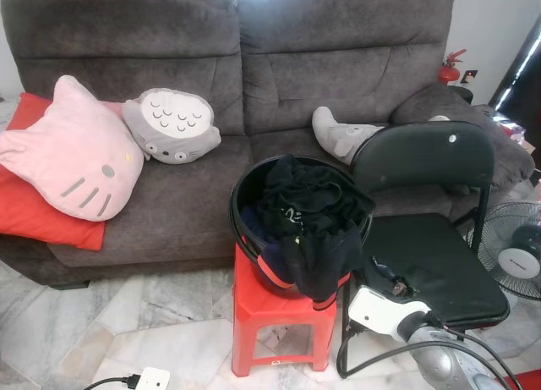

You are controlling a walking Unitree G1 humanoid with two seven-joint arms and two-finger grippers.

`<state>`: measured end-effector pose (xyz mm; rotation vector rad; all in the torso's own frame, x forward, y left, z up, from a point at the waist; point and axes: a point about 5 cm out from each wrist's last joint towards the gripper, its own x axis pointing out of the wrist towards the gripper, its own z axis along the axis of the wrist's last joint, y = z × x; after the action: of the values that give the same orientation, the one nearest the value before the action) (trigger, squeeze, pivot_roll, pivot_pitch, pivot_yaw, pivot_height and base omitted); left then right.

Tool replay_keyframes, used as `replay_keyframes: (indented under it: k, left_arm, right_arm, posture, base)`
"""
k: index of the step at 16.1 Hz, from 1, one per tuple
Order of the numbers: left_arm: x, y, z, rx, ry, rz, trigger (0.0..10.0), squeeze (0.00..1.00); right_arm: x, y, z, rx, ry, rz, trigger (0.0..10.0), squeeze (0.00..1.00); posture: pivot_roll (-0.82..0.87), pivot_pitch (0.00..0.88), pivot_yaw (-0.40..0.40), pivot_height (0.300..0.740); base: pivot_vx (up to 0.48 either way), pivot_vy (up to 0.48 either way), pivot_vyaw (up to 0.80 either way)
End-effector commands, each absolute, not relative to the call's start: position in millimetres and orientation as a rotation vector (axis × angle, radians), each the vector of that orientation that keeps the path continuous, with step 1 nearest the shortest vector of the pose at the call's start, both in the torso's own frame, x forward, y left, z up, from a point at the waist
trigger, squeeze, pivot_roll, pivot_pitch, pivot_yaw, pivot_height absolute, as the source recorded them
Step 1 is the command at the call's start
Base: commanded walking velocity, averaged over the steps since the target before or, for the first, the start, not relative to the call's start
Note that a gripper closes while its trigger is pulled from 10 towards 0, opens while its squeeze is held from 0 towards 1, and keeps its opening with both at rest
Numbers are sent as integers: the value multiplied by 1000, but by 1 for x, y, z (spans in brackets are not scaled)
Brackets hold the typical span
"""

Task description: Hang hanger

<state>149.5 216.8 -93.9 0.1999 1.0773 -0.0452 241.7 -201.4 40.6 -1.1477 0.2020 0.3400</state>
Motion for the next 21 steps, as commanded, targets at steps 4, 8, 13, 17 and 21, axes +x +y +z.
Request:
replay_keyframes:
  k: [4,8,13,17,21]
  left_arm:
    - [147,217,-95,209,1087,-48,10000,0]
    - [147,218,-95,209,1087,-47,10000,0]
    - [147,218,-95,212,1086,-48,10000,0]
    - [147,218,-95,212,1085,-46,10000,0]
    - [147,218,-95,211,1084,-47,10000,0]
  right_arm:
    - [246,-199,38,-1186,133,329,10000,0]
    - [249,-194,35,-1180,94,347,10000,0]
    - [253,-189,38,-1169,39,370,10000,0]
    - [257,-182,45,-1165,-17,375,10000,0]
    - [260,-181,49,-1161,-48,370,10000,0]
  posture:
    - [-72,0,-1,740]
    - [-70,0,1,740]
    - [-73,0,2,740]
    - [-72,0,3,740]
    - [-73,0,4,740]
  base:
    - [0,0,0]
    - [0,0,0]
    - [0,0,0]
    - [0,0,0]
    - [0,0,0]
